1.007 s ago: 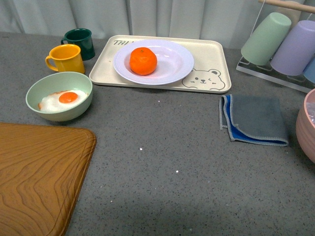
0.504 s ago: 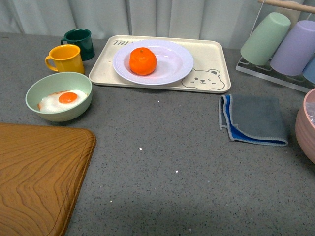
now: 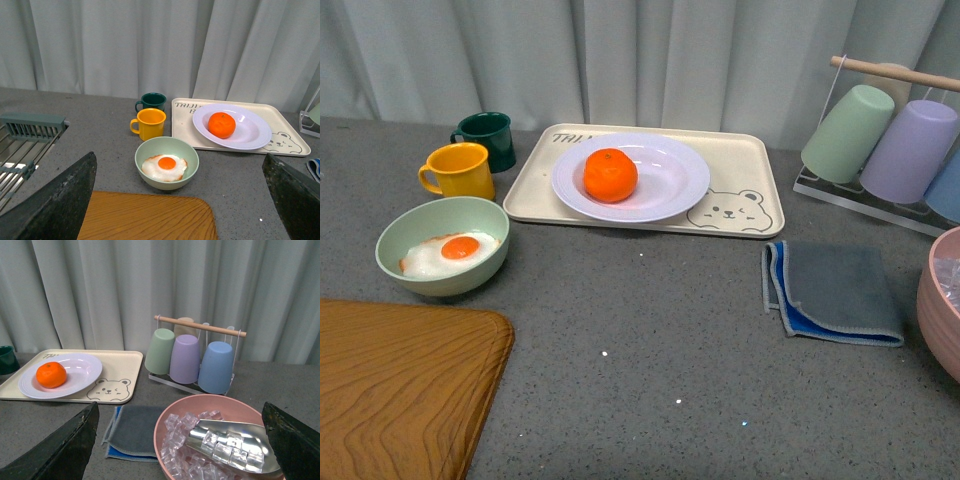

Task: Place orange and plate with both arms

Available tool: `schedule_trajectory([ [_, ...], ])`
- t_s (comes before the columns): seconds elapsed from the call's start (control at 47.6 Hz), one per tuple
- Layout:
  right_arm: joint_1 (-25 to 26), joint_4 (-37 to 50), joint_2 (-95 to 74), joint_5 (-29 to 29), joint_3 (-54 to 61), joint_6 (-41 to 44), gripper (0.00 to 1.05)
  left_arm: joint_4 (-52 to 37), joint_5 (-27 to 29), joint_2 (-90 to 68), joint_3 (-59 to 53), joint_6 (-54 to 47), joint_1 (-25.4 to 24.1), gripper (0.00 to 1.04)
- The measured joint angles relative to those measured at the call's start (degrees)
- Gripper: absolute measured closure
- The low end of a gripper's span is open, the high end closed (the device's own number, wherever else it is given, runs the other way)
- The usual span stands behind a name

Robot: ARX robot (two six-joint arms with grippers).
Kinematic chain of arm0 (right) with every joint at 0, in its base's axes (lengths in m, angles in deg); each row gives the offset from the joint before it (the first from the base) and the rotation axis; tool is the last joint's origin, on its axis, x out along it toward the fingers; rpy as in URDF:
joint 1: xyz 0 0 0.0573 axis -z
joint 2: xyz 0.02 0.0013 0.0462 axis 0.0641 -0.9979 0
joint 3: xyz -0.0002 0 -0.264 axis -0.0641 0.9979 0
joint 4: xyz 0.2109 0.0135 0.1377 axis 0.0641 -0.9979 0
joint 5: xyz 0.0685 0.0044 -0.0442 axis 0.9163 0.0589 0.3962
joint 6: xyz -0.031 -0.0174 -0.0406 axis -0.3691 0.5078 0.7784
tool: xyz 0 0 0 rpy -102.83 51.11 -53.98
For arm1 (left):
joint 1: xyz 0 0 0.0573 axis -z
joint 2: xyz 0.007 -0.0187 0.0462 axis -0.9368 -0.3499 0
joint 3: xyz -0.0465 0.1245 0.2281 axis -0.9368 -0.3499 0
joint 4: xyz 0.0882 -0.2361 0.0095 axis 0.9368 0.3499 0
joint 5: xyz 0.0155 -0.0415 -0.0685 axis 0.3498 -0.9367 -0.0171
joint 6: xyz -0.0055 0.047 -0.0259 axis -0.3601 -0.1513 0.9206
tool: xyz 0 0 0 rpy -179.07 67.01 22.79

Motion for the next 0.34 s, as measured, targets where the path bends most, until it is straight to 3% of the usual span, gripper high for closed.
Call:
schedule_trajectory([
  [0.336, 0.00, 0.00, 0.00, -0.02, 0.00, 0.00, 0.09, 0.00, 0.00, 0.00, 0.00, 0.02, 0.00, 0.07],
])
